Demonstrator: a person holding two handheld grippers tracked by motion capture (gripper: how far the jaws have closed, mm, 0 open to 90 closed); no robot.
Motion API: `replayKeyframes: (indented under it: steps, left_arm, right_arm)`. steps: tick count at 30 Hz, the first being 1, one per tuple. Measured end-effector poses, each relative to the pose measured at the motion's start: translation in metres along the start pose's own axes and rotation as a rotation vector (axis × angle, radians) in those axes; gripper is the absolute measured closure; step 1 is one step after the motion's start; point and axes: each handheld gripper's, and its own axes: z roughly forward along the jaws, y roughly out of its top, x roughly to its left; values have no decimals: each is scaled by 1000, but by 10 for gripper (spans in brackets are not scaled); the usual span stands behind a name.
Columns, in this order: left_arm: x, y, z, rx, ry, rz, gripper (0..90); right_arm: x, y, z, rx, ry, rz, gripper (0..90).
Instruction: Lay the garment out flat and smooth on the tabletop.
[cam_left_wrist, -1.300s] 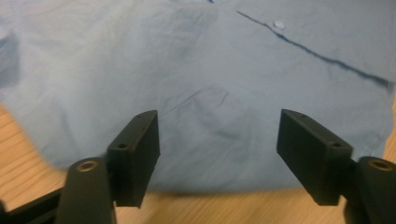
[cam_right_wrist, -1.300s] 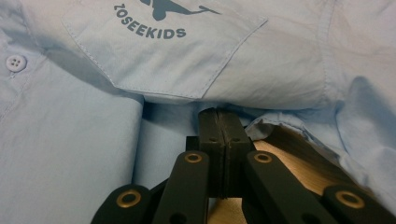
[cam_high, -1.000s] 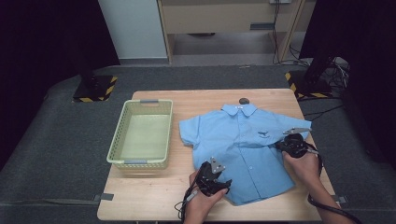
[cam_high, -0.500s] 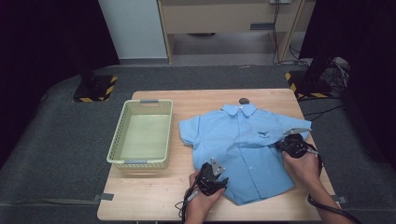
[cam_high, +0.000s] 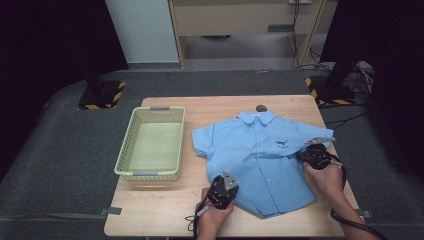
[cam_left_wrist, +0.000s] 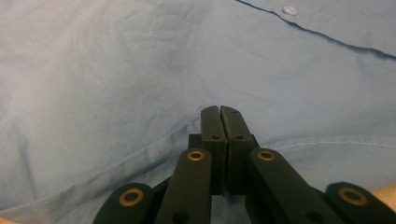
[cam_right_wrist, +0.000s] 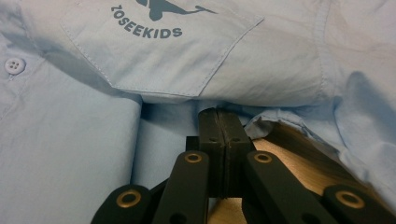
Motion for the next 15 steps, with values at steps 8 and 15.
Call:
replayKeyframes:
  steps: [8,15]
  left_arm:
    - [7,-1,-24,4,13,39,900]
    - [22,-16,-45,21,47,43,900]
  right_arm:
    - [-5,3,-5,-5,2,-7,900]
    - [-14,2,-10,6,-13,-9,900]
